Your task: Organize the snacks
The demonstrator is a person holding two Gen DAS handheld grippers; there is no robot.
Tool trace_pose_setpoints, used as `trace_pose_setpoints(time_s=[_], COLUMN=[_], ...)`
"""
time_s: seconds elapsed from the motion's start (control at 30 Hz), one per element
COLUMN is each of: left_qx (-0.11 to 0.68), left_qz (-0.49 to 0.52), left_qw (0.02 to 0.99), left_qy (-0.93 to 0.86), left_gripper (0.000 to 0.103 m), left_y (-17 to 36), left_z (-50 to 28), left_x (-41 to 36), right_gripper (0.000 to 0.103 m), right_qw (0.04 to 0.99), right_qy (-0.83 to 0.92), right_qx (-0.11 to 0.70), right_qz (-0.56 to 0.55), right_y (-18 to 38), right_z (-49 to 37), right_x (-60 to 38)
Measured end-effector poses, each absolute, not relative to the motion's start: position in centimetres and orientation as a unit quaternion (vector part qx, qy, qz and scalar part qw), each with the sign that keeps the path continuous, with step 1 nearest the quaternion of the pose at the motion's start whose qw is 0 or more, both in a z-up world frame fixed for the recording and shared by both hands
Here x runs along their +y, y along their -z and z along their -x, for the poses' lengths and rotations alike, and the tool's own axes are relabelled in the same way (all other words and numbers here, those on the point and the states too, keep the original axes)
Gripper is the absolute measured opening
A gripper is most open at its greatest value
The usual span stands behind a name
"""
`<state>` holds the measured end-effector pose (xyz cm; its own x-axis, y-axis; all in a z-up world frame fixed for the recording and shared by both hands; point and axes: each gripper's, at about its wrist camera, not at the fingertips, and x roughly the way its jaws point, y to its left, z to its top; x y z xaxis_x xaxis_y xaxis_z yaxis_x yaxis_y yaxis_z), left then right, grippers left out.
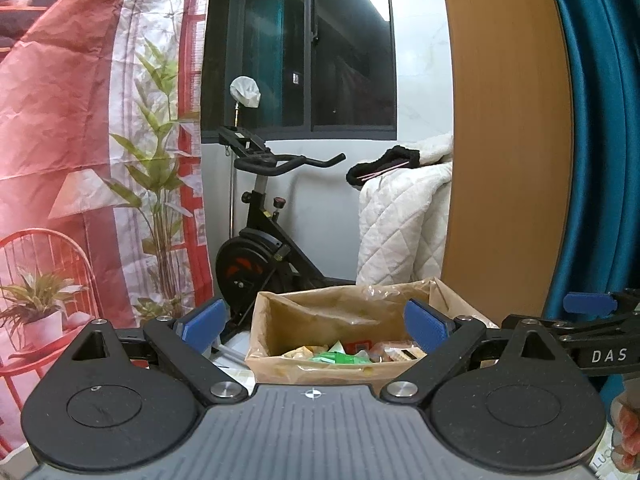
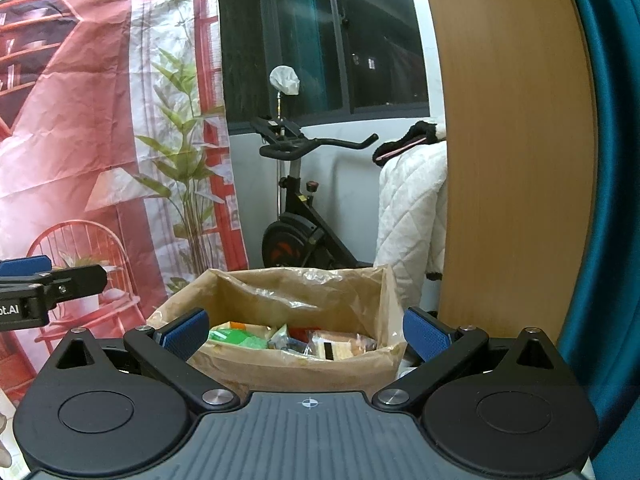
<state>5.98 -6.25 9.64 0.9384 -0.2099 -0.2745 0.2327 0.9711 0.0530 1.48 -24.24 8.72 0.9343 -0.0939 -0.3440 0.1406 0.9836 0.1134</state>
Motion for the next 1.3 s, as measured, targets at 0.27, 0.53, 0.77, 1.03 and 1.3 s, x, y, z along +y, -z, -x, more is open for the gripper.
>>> trace_pose_setpoints(time_s=[0.27, 0.53, 0.77, 1.03, 1.3], left_qx=[0.138, 0.138, 0.141, 0.147, 0.149], left_qz=[-0.039, -0.037, -0.028, -0.019, -0.018], left_qw=[0.984, 0.984, 0.985, 0.984, 0.984], left_qy=[0.102, 0.101, 0.097, 0.094, 0.095], left_gripper=[0.097, 0.097, 0.097, 0.097, 0.097], left_y=[-9.5, -9.6, -9.7, -9.6, -9.7], left_z=[-5.9, -5.6, -5.6, -5.7, -5.8], left_x=[-6.6, -6.7, -6.6, -6.6, -6.6], right_gripper=[0.102, 0.102, 0.102, 0.102, 0.102], right_qw=[0.981, 0.980, 0.980, 0.979, 0.980], right_qy=[0.060, 0.062, 0.062, 0.063, 0.062], right_qx=[0.175, 0.177, 0.178, 0.181, 0.180], right_qz=[-0.066, -0.066, -0.066, -0.067, -0.065], right_y=[-8.5, -8.3, -8.3, -7.9, -7.7], right_z=[-1.5, -1.5, -1.6, -1.6, -1.5], right_x=[-24.1, -24.2, -24.3, -24.4, -24.4])
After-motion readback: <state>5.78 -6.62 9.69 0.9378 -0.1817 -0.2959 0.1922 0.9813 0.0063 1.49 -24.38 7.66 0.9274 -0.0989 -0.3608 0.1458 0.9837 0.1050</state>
